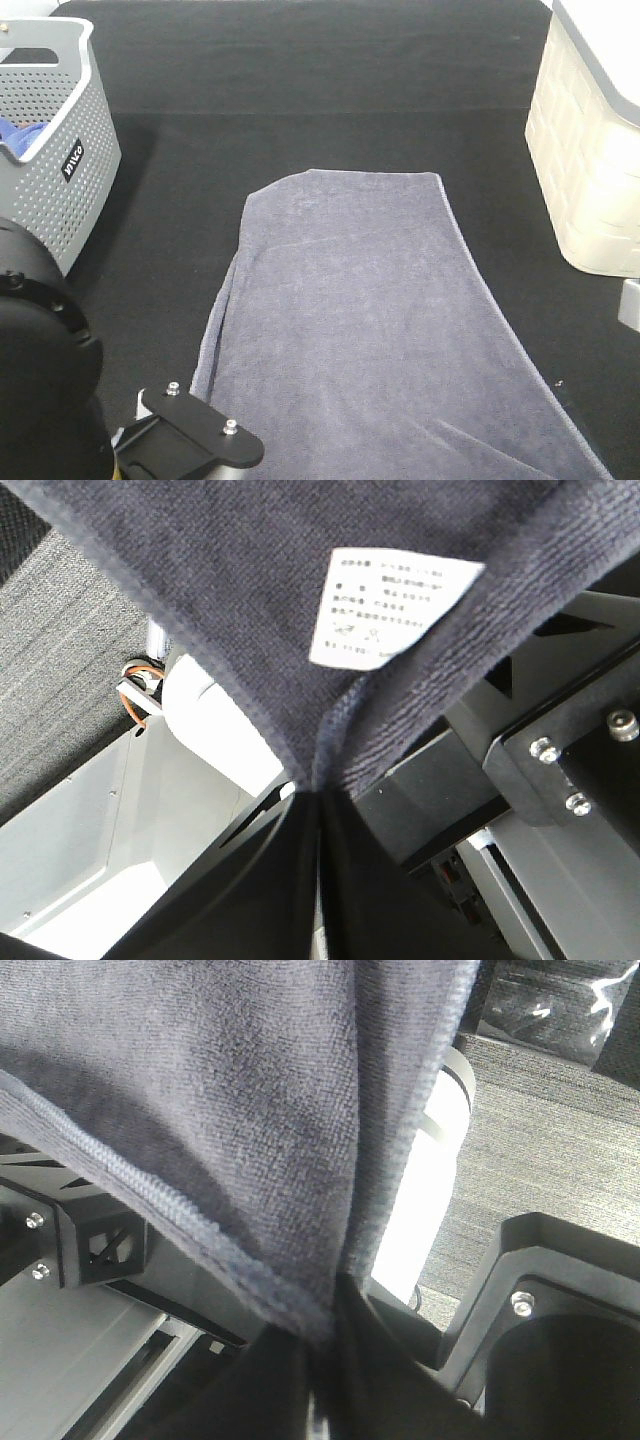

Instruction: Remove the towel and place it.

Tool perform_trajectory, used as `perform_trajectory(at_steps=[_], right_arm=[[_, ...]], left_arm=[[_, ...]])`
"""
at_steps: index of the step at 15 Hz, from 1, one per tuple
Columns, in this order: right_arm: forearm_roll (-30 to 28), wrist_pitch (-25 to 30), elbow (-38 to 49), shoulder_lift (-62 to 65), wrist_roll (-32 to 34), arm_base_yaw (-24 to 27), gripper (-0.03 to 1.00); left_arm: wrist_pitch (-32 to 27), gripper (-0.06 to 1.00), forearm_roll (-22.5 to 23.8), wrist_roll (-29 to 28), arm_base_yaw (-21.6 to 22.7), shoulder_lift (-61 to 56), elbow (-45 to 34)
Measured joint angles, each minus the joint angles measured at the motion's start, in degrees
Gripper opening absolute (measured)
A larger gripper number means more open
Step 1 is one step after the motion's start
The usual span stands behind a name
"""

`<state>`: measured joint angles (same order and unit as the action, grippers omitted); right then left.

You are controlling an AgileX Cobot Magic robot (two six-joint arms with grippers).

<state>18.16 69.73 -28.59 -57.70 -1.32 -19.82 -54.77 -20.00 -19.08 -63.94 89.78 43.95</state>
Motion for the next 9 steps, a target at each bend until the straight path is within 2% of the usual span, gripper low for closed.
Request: perform_trajectory(at_steps=[1,2,3,4,6,9], right_arm=[[0.0,0.0,0.0,0.0,0.0,0.0,0.11],[0.0,0.0,0.0,0.0,0.0,0.0,0.25],[0.0,0.0,-0.1,0.0,0.0,0.0,0.42],[0.0,0.0,-0.3,0.0,-0.1,0.0,0.65],[0.0,-0.1,-0.5,0.0,-0.3,0.0,0.74],[0.0,-0.1,-0.5,0.0,-0.6,0.0,0.76]], left_arm=[[0.0,0.08,0.0,-0.3,0.0,0.0,0.0],[0.0,0.18,0.0,-0.7,0.0,0.0,0.0],[0.0,0.34,0.0,-0.8,0.0,0.0,0.0],[0.0,0.53,0.0,-0.9,0.0,0.0,0.0],[0.0,0.59,0.0,-0.9,0.0,0.0,0.0],[0.0,0.59,0.0,-0.9,0.0,0.0,0.0]])
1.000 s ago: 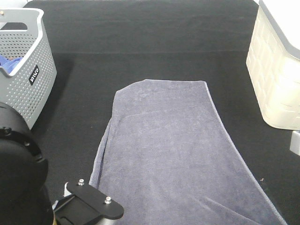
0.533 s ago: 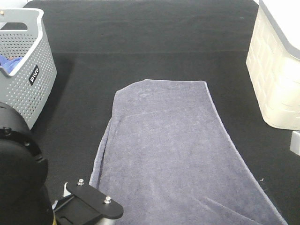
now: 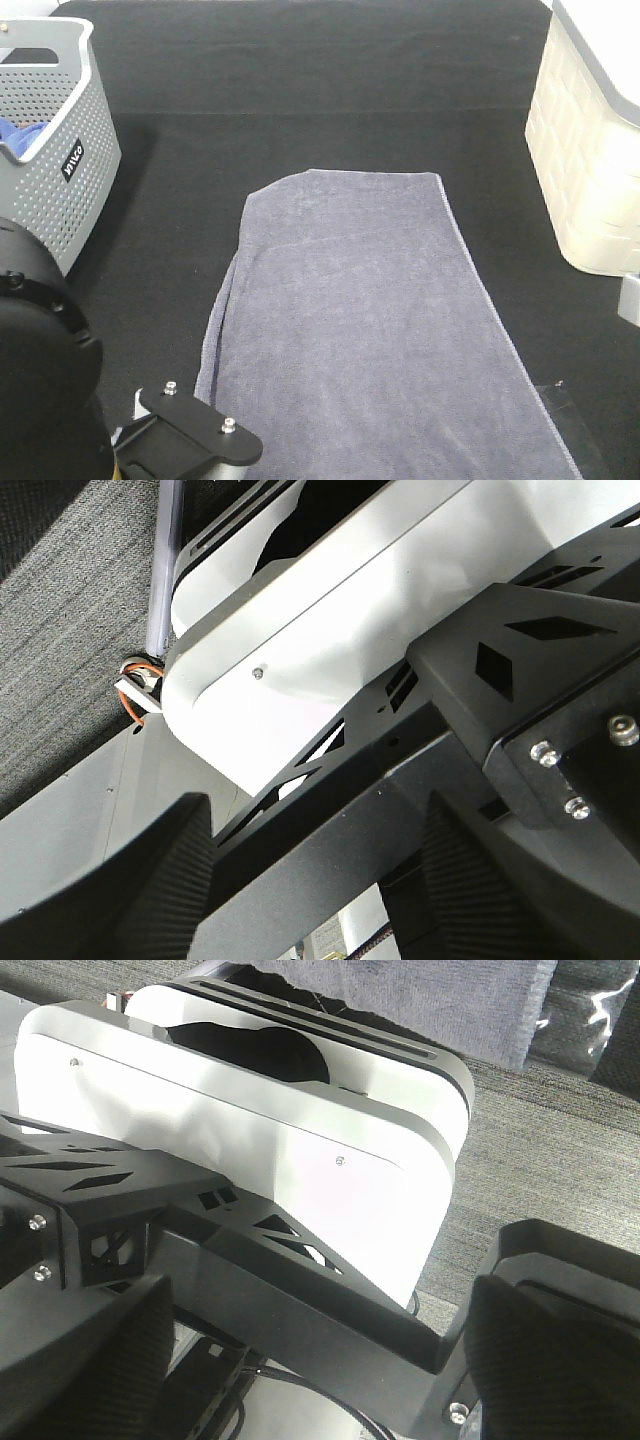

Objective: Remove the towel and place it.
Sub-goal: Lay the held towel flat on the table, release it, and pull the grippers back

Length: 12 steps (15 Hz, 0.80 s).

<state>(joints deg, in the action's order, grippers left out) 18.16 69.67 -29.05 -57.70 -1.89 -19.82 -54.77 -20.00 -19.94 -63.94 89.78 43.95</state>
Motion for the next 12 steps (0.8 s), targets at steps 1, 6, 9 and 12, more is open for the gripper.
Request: perform_trajectory(at_steps=[1,6,9,12], right_arm=[[0.0,0.0,0.0,0.0,-0.1,0.0,0.76],[-0.1,0.1,-3.8,0.0,-1.2,0.0,0.75],[-2.0,0.1,-10.4,-1.0,-2.1,0.0,0.69],[-5.2,0.0,-16.0,-4.8,-2.1,0.0,0.65]], left_arm=[[0.0,0.59,0.0,0.0,0.0,0.0,0.0],[-0.2,0.59,7.4,-1.3,0.0,0.0,4.0],[-1.3,0.60,21.7,-8.5,0.9,0.0,8.9],[-1.2,0.60,30.5,-12.3,7.7,0.0,11.9]])
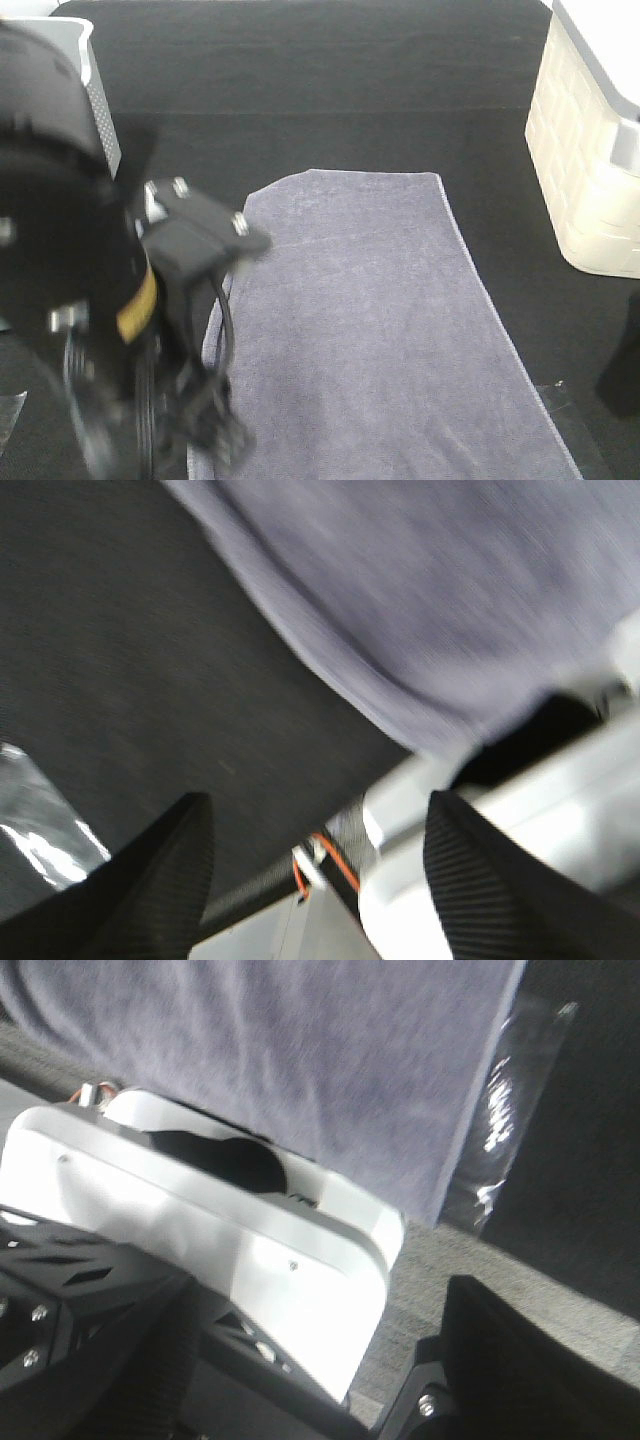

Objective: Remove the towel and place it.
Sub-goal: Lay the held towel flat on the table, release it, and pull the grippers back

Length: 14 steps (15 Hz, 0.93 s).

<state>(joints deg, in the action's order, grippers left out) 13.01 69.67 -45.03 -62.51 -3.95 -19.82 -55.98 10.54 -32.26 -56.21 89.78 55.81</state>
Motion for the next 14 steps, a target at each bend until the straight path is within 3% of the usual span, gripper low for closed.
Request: perform_trajectory(at_steps=[4,5,8,11,14], right_arm=[[-0.4,-4.6,-4.4,-4.9,0.0,0.0,0.63],[-0.4,-6.3,-5.7,-6.9,0.0,0.0,0.63],[-0.4,-7.1,-7.3,-10.5,0.0,0.0,0.63],[-0.4,-10.4,-8.9,-13.0,0.0,0.0,0.63],[-0.3,-12.7,-10.0,-14.7,0.0,0.0,0.63]], left_arm=[[12.4,0.60,0.7,1.0,12.7,0.0,0.5],[19.4,0.60,0.7,1.9,17.8,0.0,0.5],[32.7,0.60,0.7,3.0,26.5,1.0,0.5],[40.9,0.60,0.7,3.1,31.8,6.4,1.0],[42.7,0.60,0.7,3.1,33.7,14.3,6.1]])
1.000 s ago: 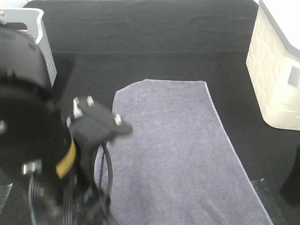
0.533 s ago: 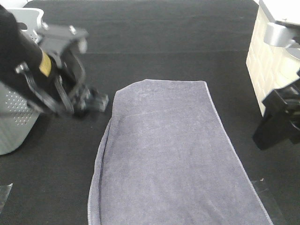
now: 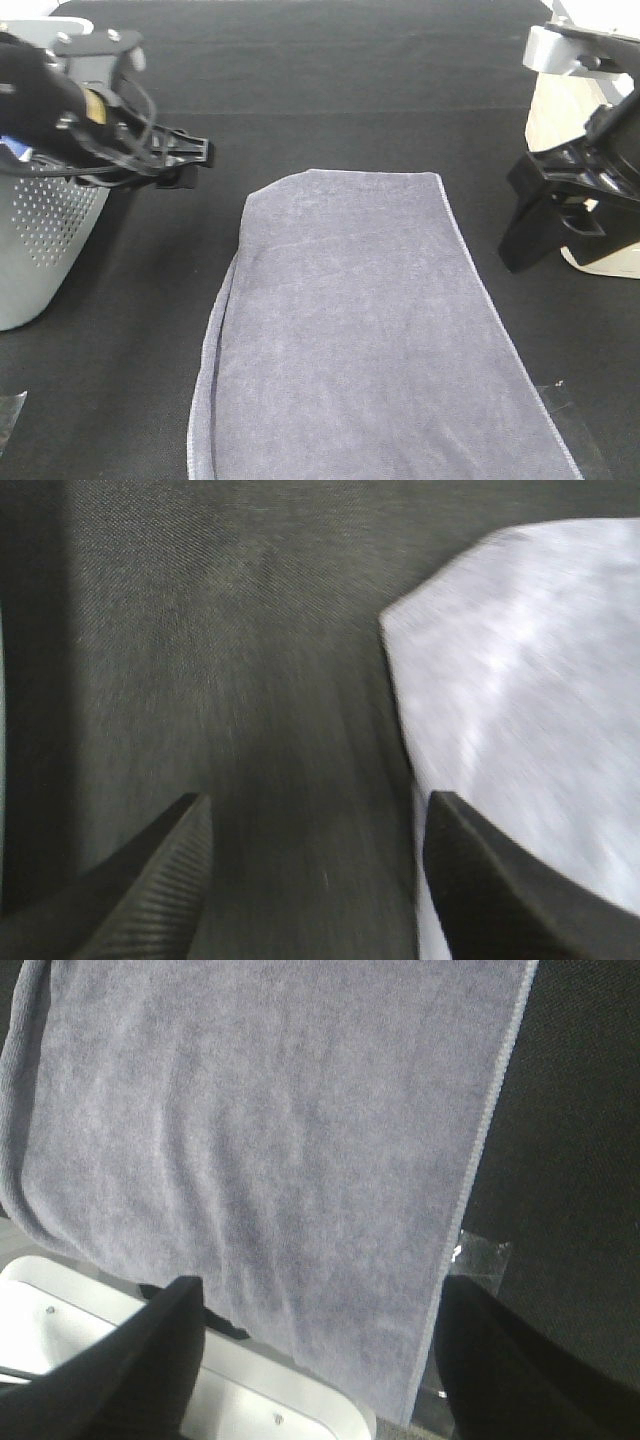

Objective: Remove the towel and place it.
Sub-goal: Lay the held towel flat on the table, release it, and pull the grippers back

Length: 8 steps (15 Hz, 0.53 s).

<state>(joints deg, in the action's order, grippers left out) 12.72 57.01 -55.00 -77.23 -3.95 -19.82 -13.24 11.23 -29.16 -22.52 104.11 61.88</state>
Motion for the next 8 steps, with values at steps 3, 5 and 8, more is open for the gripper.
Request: perform_trajectory(at_steps=[3,5,8], right_arm=[[0.1,-0.6,-0.1,-1.2,0.0,0.0,0.63],[0.1,-1.1,-0.1,-1.3,0.0,0.0,0.63],[0.0,-1.7,-0.1,-1.3,0.0,0.0,0.63]], left_arm=[[-2.7,0.60,0.0,0.0,0.1,11.5,12.6],[-7.3,0.60,-0.7,1.2,0.1,17.1,20.4],[-15.2,0.60,-10.6,11.8,0.2,24.1,31.2]])
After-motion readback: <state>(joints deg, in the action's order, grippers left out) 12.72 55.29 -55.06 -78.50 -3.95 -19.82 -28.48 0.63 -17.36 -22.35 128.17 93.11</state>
